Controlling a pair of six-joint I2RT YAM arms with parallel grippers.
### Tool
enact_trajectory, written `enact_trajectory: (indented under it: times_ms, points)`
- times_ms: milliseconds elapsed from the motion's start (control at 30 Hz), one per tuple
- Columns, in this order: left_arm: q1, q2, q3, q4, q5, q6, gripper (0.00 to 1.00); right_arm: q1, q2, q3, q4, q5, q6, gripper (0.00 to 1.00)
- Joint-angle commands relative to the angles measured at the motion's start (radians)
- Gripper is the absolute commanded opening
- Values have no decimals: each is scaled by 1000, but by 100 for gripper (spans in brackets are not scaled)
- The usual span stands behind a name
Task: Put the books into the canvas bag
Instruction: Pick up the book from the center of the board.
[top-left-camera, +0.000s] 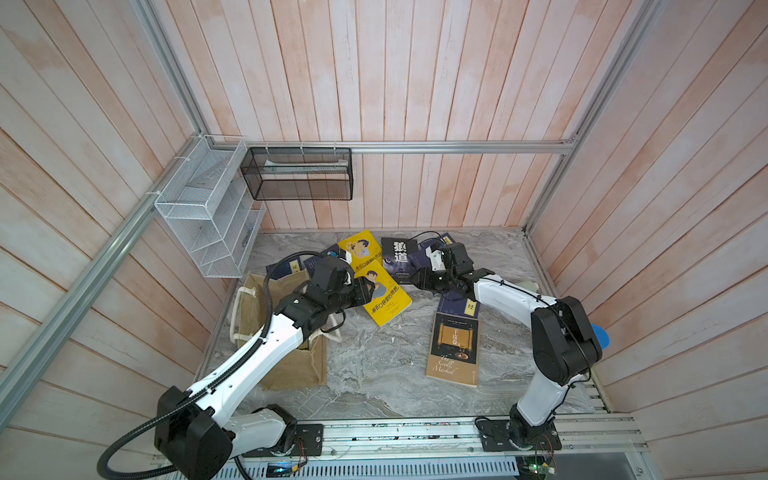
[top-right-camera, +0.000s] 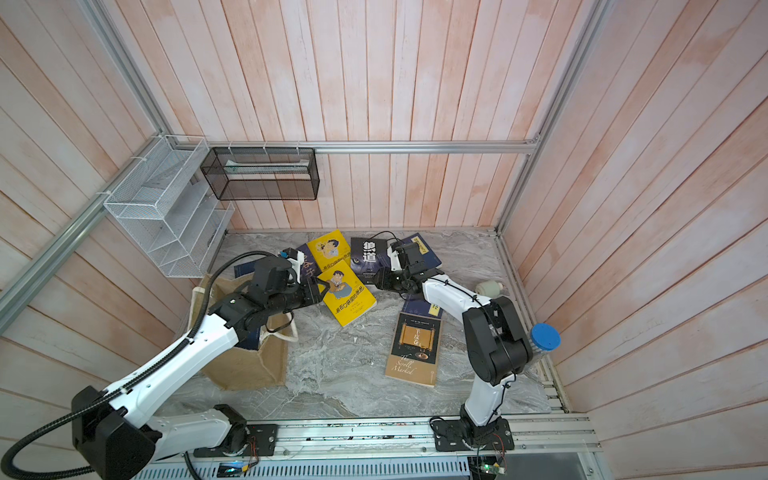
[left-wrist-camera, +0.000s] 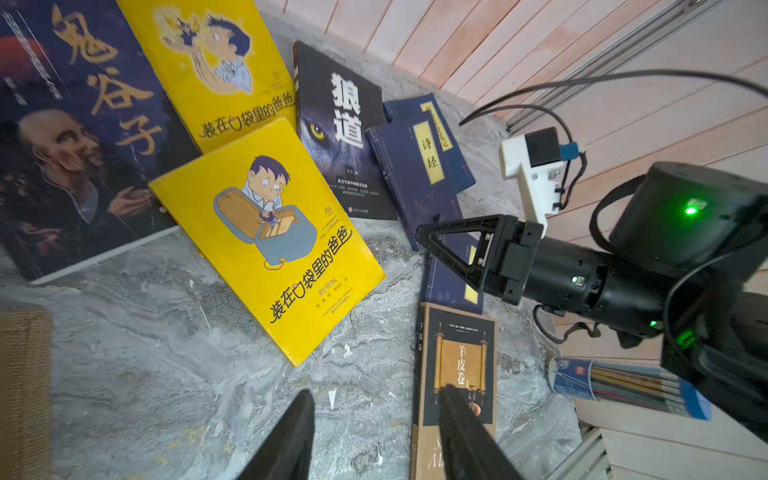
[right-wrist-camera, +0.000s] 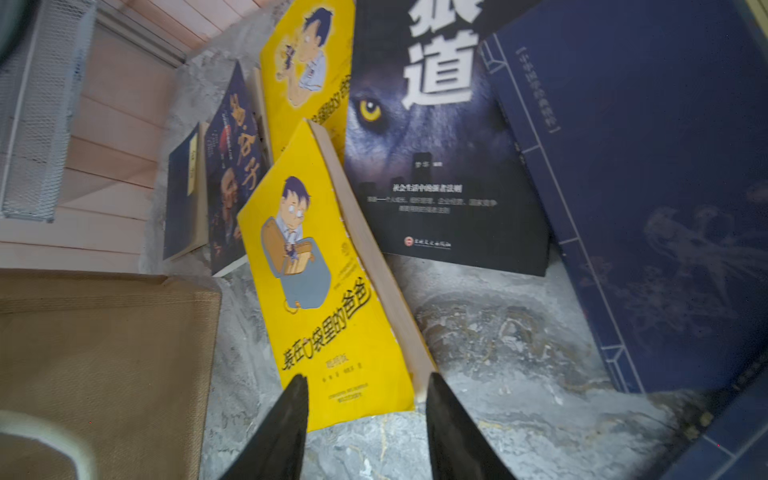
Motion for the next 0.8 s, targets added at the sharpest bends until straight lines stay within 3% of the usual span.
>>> enact_trajectory:
  times_ms: [0, 267, 767]
  points:
    - [-5, 51, -56, 140, -41, -67, 54, -12, 59, 14, 25, -29, -38, 48]
    - [26, 219, -131, 302, -4, -129, 62, -5, 182, 81, 22, -83, -15, 48]
    - [159, 432, -167, 492, 114, -141, 64, 32, 156, 55, 41, 16, 5, 48]
